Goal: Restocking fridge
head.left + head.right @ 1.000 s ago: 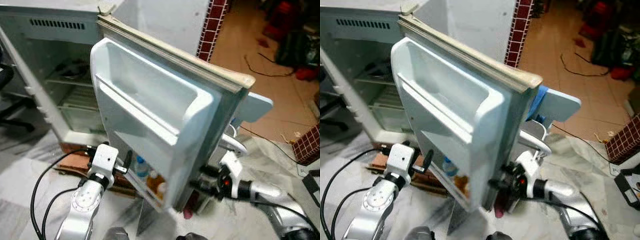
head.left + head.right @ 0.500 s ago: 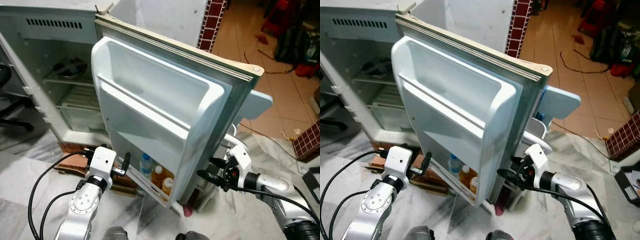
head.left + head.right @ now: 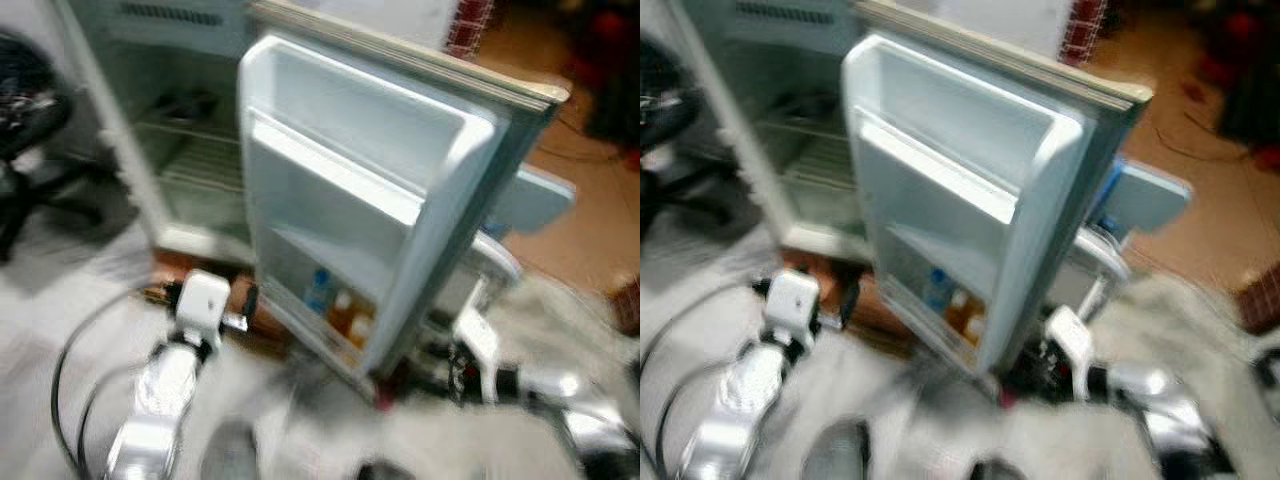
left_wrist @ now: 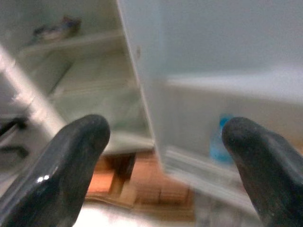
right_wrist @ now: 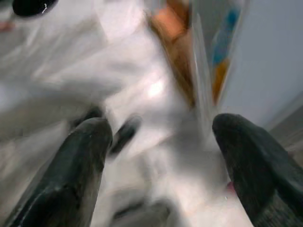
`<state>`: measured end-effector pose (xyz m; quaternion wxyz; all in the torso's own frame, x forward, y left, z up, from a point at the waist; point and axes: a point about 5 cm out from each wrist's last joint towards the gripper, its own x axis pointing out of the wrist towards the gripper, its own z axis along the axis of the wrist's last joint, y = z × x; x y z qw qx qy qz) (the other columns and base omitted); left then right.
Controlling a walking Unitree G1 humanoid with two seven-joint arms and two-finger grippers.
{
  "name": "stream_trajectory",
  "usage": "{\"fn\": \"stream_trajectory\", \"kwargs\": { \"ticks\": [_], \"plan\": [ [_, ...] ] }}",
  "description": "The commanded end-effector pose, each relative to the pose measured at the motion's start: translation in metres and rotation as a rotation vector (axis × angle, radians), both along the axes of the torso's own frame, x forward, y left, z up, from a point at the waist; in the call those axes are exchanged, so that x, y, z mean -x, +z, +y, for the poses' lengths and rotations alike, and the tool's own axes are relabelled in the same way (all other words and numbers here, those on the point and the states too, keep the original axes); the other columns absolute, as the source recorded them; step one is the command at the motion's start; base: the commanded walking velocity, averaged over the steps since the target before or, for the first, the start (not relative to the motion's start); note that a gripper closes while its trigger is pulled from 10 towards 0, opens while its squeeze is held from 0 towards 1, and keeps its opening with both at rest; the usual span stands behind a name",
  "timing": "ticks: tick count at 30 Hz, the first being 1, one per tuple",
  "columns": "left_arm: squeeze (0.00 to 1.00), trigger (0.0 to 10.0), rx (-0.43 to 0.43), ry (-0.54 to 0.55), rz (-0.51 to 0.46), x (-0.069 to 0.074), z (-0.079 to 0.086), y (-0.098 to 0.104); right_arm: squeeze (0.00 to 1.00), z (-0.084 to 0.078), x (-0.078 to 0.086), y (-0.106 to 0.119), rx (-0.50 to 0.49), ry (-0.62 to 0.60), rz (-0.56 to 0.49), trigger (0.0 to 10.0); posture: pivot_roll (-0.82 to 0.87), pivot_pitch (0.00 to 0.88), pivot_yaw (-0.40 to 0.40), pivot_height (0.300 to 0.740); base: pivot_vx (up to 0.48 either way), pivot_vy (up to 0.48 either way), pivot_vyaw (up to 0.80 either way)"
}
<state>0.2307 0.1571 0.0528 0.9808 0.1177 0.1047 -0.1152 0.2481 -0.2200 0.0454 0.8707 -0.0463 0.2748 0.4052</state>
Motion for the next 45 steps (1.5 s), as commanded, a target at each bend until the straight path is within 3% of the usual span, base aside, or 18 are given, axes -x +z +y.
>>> {"fn": "stream_trajectory", "kwargs": {
  "ticks": [1, 7, 10, 12, 16, 21, 26, 39, 45],
  "plan": [
    [0.00, 10.0, -0.018, 0.008, -0.052, -0.009, 0.002, 0.013, 0.00, -0.008, -0.006, 0.002, 0.033, -0.081, -0.047, 10.0, 0.14, 0.069, -0.022, 0.740, 0.000, 0.000, 0.00],
    [0.00, 10.0, -0.036, 0.110, -0.076, -0.009, 0.019, 0.014, 0.00, -0.015, -0.034, 0.020, -0.033, -0.468, -0.275, 10.0, 0.14, 0.072, -0.027, 0.740, 0.000, 0.000, 0.00],
    [0.00, 10.0, -0.022, 0.157, -0.092, -0.011, 0.023, 0.015, 0.00, -0.009, -0.037, 0.026, -0.061, -0.546, -0.337, 10.0, 0.14, 0.072, -0.024, 0.740, 0.000, 0.000, 0.00],
    [0.00, 10.0, 0.022, 0.222, -0.130, -0.014, 0.029, 0.020, 0.00, 0.001, -0.041, 0.033, -0.148, -0.700, -0.396, 10.0, 0.13, 0.069, -0.022, 0.740, 0.000, 0.000, 0.00],
    [0.00, 10.0, 0.053, 0.293, -0.140, -0.019, 0.038, 0.023, 0.00, 0.013, -0.037, 0.036, -0.200, -0.888, -0.466, 10.0, 0.13, 0.067, -0.017, 0.740, 0.000, 0.000, 0.00],
    [0.00, 10.0, 0.088, 0.293, -0.134, -0.019, 0.038, 0.021, 0.00, 0.019, -0.032, 0.034, -0.197, -0.958, -0.479, 10.0, 0.12, 0.068, -0.017, 0.740, 0.000, 0.000, 0.00],
    [0.00, 10.0, 0.118, 0.262, -0.121, -0.016, 0.030, 0.017, 0.00, 0.013, -0.034, 0.039, -0.187, -1.041, -0.500, 10.0, 0.12, 0.060, -0.022, 0.740, 0.372, 0.000, 0.00],
    [0.00, 10.0, 0.128, 0.283, -0.111, -0.013, 0.026, 0.014, 0.00, 0.013, -0.042, 0.047, -0.206, -1.012, -0.527, 10.0, 0.11, 0.053, -0.035, 0.740, 0.469, 0.000, 0.00],
    [0.00, 10.0, 0.127, 0.288, -0.090, -0.011, 0.026, 0.010, 0.00, 0.012, -0.045, 0.051, -0.208, -1.013, -0.545, 10.0, 0.12, 0.058, -0.034, 0.740, 0.000, 0.000, 0.00]
  ]
}}
